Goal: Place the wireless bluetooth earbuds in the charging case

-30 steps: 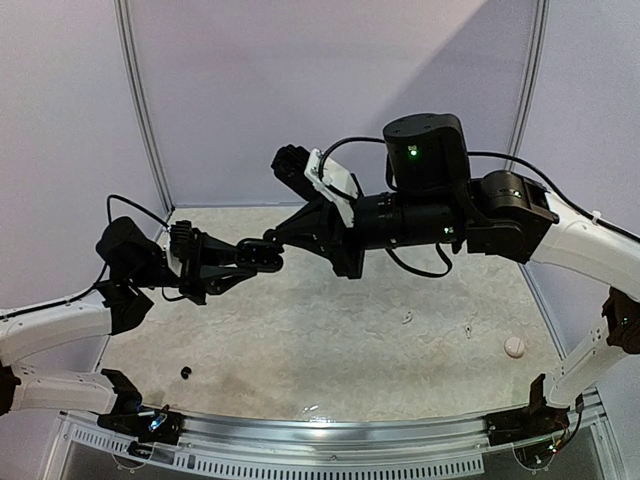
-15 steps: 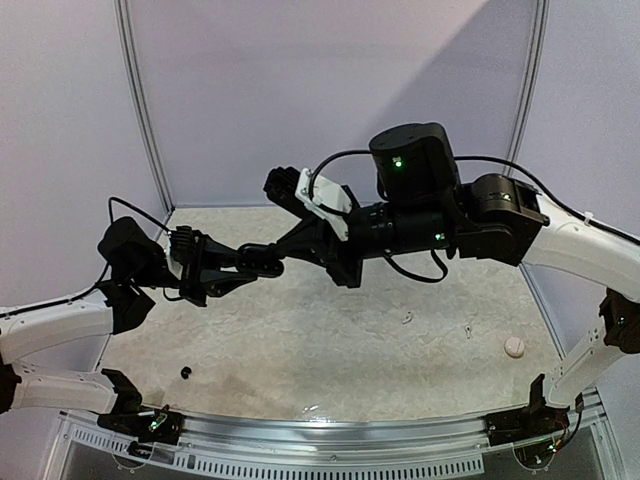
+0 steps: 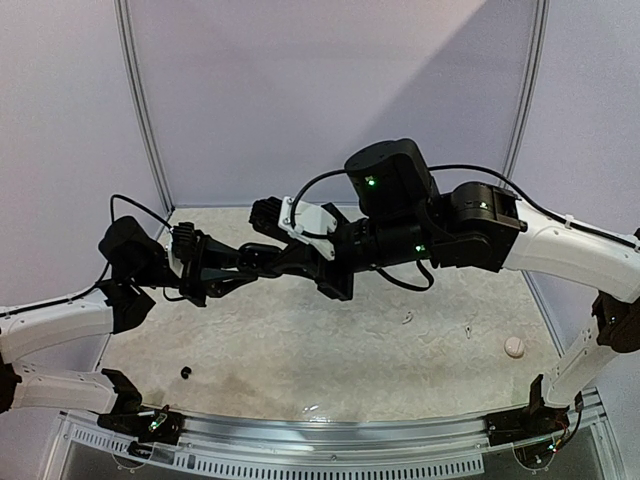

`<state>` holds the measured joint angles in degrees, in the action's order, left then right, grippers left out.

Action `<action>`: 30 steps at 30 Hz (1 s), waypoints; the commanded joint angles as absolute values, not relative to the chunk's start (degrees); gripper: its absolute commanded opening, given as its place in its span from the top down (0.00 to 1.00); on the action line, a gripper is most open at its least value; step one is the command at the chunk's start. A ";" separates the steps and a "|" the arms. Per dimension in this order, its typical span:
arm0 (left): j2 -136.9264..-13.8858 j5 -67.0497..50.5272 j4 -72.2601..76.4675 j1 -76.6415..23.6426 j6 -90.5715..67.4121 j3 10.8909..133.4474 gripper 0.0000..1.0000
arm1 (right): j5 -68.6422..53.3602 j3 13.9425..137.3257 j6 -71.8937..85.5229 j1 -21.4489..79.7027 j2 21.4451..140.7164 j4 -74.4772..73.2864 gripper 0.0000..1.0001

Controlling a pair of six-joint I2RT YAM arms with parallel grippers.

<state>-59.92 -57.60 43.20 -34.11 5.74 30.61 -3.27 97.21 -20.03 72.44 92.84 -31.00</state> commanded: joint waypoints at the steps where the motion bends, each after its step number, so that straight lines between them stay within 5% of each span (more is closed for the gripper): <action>1: -60.21 -58.27 42.02 -34.71 5.70 32.21 1.00 | -1.43 98.65 -21.48 72.88 93.44 -31.96 1.00; 30: -59.88 -58.18 41.12 -34.80 6.45 32.17 1.00 | 1.09 103.33 -25.56 72.89 97.44 -38.04 1.00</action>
<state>-59.92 -58.13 41.10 -34.13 6.02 31.14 -0.80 101.58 -24.34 72.49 95.96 -35.38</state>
